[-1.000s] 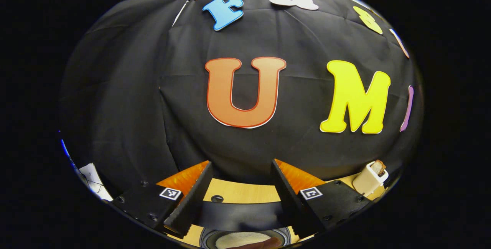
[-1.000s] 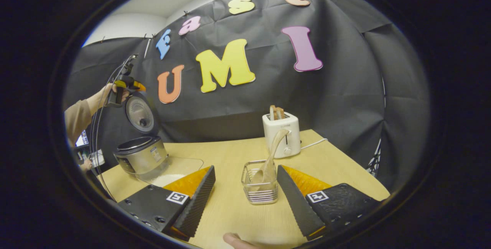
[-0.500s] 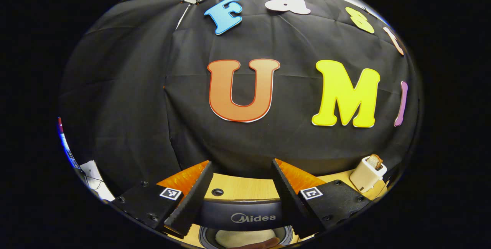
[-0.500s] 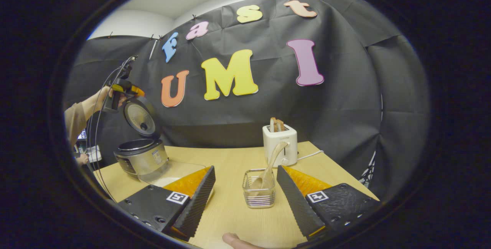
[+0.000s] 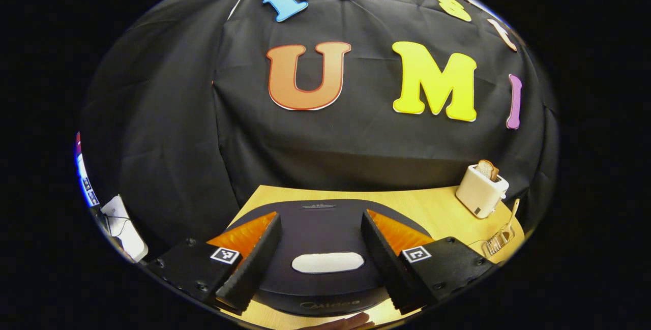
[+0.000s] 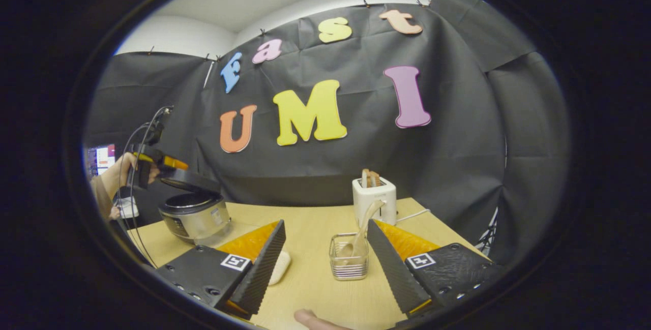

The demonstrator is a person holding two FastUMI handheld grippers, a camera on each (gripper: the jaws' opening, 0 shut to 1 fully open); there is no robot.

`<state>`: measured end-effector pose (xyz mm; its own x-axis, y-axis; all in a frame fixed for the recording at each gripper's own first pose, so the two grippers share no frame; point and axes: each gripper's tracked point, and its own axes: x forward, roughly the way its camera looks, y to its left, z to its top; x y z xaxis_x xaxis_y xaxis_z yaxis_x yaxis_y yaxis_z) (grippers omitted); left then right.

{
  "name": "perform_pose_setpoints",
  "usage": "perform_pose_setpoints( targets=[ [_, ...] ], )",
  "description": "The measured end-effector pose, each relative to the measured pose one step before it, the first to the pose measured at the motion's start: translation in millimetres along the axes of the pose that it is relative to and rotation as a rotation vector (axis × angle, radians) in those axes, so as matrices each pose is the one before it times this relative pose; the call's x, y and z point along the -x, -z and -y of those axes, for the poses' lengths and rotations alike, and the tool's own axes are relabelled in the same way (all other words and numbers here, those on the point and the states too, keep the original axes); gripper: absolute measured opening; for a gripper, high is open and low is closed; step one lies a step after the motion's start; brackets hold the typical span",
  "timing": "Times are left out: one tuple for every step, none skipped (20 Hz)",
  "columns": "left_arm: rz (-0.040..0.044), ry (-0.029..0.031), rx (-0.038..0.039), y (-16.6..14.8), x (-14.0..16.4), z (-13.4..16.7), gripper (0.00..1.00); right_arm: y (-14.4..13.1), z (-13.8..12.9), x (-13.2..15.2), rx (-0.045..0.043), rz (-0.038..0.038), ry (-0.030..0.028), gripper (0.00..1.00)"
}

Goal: Close the left gripper, press the button to open the rice cooker; take a wooden spoon from the chopstick holder with the right hand, scoop a spoonful of rice and pour it into the rice cooker, then put the wooden spoon back into the chopstick holder.

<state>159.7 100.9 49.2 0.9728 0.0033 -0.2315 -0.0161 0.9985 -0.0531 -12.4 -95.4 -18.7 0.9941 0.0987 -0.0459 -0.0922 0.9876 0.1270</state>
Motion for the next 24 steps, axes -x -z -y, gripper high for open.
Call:
perform_pose_setpoints(
  targets=[
    [-0.00882,-0.00123,0.00211,9.32,0.31,0.11,0.99,0.96,0.70,-0.06,0.00097,-0.00327,0.00452,0.95],
    [0.00148,-0.00344,-0.00158,7.13,1.02,0.82,0.99,2.15,1.51,-0.71,0.00146,-0.00402,0.00467,0.95],
    [0.01012,-0.00416,-0.00273,2.59,0.41,0.39,1.00,0.05,1.04,-0.40,0.00040,-0.00007,0.00432,0.95],
    [0.01203,-0.00471,0.00187,2.36,0.37,-0.24,1.00,-1.56,0.93,0.62,-0.00088,0.00322,0.00246,0.96],
    [0.00857,-0.00324,0.00383,2.65,0.58,-0.04,1.00,-0.45,-0.54,-0.21,0.00019,0.00111,-0.00091,0.92],
    [0.00958,-0.00214,-0.00431,3.68,0.77,1.13,1.00,1.26,-0.24,0.49,0.00226,-0.00129,-0.00093,0.92],
    [0.01056,-0.00238,-0.00414,3.01,0.21,0.45,1.00,0.68,0.95,0.29,0.00337,-0.00163,0.00274,0.95],
    [0.00564,-0.00304,0.00348,2.63,0.63,-0.48,1.00,-0.60,0.60,-0.47,0.00257,0.00047,0.00352,0.95],
    [0.00571,-0.00225,0.00294,3.97,0.40,0.04,1.00,-0.32,-0.05,0.28,-0.00010,0.00100,-0.00006,0.95],
    [0.00776,-0.00203,-0.00091,4.37,0.80,0.89,1.00,-0.06,-1.47,0.46,-0.00374,-0.00044,-0.00421,0.96],
    [0.00451,-0.00137,-0.00194,7.63,0.12,0.86,1.00,0.14,0.12,0.97,-0.00143,-0.00239,-0.00142,0.95],
    [-0.00434,-0.00092,-0.00075,6.72,0.06,-0.08,1.00,0.66,0.46,-0.29,-0.00006,-0.00223,0.00244,0.95],
    [-0.00845,-0.00097,-0.00044,8.45,0.74,0.33,1.00,0.98,1.88,-0.95,0.00021,-0.00318,0.00342,0.95],
    [0.02622,-0.00404,-0.00263,0.49,3.46,-0.39,1.00,0.15,-0.56,-0.85,-0.00131,-0.00129,0.00073,0.96],
    [0.01935,-0.00293,-0.00334,-5.61,3.41,0.16,1.00,0.19,-0.27,0.08,-0.00206,-0.00076,-0.00119,0.96],
    [-0.00442,-0.00149,0.00340,3.73,2.83,1.34,0.99,0.24,0.12,0.01,-0.00118,0.00026,-0.00024,0.95],
    [0.00218,0.00100,0.00145,2.66,-0.54,-0.09,1.00,-0.61,0.33,0.70,0.00039,0.00102,0.00047,0.95],
    [0.00020,0.00506,-0.00272,0.03,3.81,1.56,1.00,0.17,0.82,-0.16,-0.00023,-0.00008,0.00077,0.95],
    [-0.00114,0.00191,0.00569,0.92,3.62,0.85,0.99,-0.04,0.58,-0.24,-0.00143,-0.00073,0.00050,0.95],
    [0.00254,0.00276,0.00153,-0.05,4.28,0.55,1.00,-0.04,0.08,-0.14,-0.00243,0.00054,-0.00076,0.95],
    [0.00290,-0.00001,-0.00768,1.05,5.17,1.34,1.00,-0.42,1.01,0.74,-0.00225,-0.00031,0.00045,0.95],
    [0.00502,0.00081,-0.00590,0.98,4.21,1.76,1.00,0.42,0.56,0.03,-0.00265,-0.00124,-0.00002,0.95],
    [-0.00020,0.00045,0.00285,0.60,2.40,-0.66,0.99,-0.50,0.06,0.12,-0.00176,-0.00053,-0.00032,0.95],
    [-0.00027,0.00129,0.00255,0.40,2.74,0.61,1.00,0.12,0.46,0.59,-0.00160,-0.00053,0.00150,0.99]
  ],
)
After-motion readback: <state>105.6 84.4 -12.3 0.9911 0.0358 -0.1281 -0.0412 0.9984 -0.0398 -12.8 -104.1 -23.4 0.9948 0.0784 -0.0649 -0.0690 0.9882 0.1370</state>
